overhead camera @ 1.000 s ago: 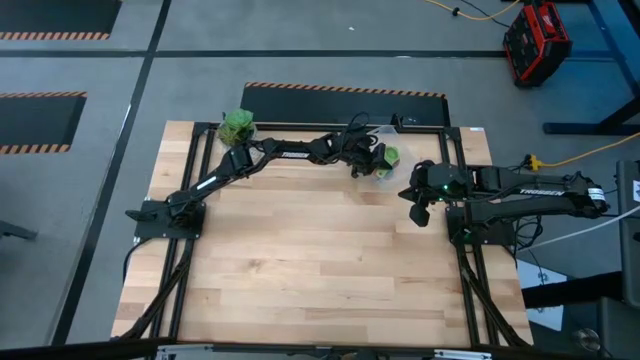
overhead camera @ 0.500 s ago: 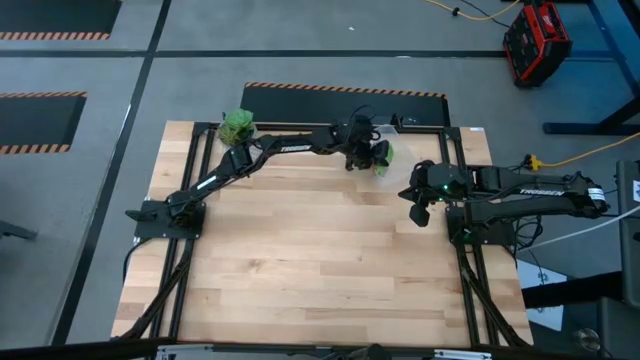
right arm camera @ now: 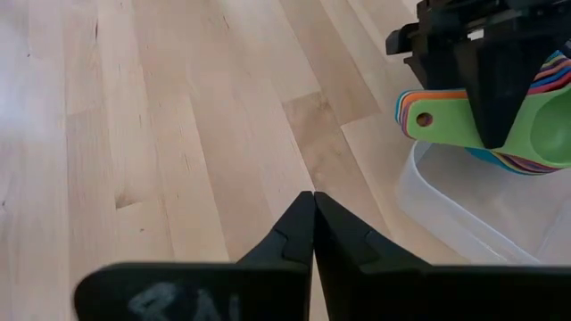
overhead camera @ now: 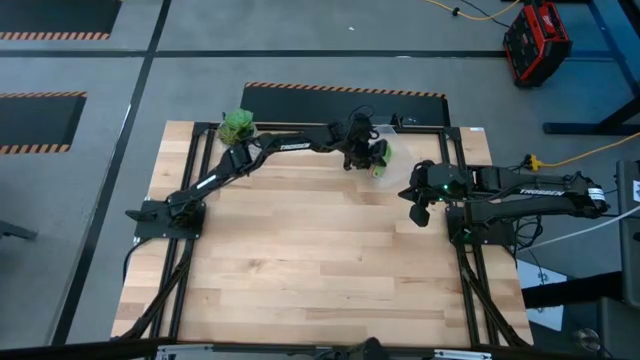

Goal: Nest measuring cups in basket

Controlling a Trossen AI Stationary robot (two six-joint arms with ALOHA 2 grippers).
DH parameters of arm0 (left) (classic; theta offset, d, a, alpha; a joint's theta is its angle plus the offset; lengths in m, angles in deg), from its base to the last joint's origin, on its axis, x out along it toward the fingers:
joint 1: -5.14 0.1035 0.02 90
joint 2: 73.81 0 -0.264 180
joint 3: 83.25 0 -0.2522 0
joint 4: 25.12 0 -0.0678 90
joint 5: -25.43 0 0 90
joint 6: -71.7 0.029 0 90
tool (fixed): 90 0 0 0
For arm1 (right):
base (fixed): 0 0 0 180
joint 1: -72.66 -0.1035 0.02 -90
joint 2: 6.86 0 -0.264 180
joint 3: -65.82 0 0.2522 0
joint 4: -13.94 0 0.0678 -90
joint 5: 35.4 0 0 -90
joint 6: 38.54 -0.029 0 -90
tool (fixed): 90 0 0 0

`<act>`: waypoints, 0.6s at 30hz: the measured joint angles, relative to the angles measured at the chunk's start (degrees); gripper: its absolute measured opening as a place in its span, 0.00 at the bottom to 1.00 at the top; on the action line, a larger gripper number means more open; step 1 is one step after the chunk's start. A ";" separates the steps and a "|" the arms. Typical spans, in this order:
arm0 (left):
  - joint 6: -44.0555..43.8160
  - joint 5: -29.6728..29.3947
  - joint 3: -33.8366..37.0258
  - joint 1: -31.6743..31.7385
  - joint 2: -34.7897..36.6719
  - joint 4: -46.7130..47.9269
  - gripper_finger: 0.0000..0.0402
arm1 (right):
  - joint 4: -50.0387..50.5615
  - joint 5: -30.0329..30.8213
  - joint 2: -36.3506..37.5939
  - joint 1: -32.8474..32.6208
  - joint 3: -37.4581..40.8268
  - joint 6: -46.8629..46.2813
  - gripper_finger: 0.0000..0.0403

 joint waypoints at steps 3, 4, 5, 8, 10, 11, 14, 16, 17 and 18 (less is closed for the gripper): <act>0.79 1.46 0.00 0.28 0.00 0.04 0.37 | 0.00 0.00 0.01 0.01 0.00 0.00 0.03; 0.80 1.84 0.02 0.34 0.00 0.07 0.37 | 0.00 0.00 0.00 0.02 0.00 0.00 0.03; 0.93 2.06 0.02 0.32 0.00 0.07 0.37 | 0.00 0.00 0.02 0.00 0.00 0.00 0.03; 1.01 2.10 0.02 0.21 0.00 0.09 0.37 | 0.00 0.00 0.01 0.01 0.00 0.00 0.03; 1.00 2.08 0.02 0.16 0.00 0.09 0.37 | 0.00 0.00 0.01 0.02 0.00 0.00 0.03; 0.99 1.95 0.02 0.14 0.00 0.08 0.37 | 0.00 0.00 0.02 0.01 0.00 0.00 0.03; 1.01 1.83 0.02 0.12 0.00 0.04 0.37 | 0.00 0.00 0.01 0.00 0.00 0.00 0.03; 0.99 2.10 0.02 0.12 0.00 0.04 0.37 | 0.00 0.00 0.00 0.02 0.00 0.00 0.03; 0.99 2.10 0.02 0.12 0.00 0.04 0.37 | 0.00 0.00 0.02 0.02 0.00 0.00 0.03; 1.00 2.12 0.02 0.12 0.00 0.04 0.37 | 0.00 -0.01 0.02 0.01 0.00 0.00 0.03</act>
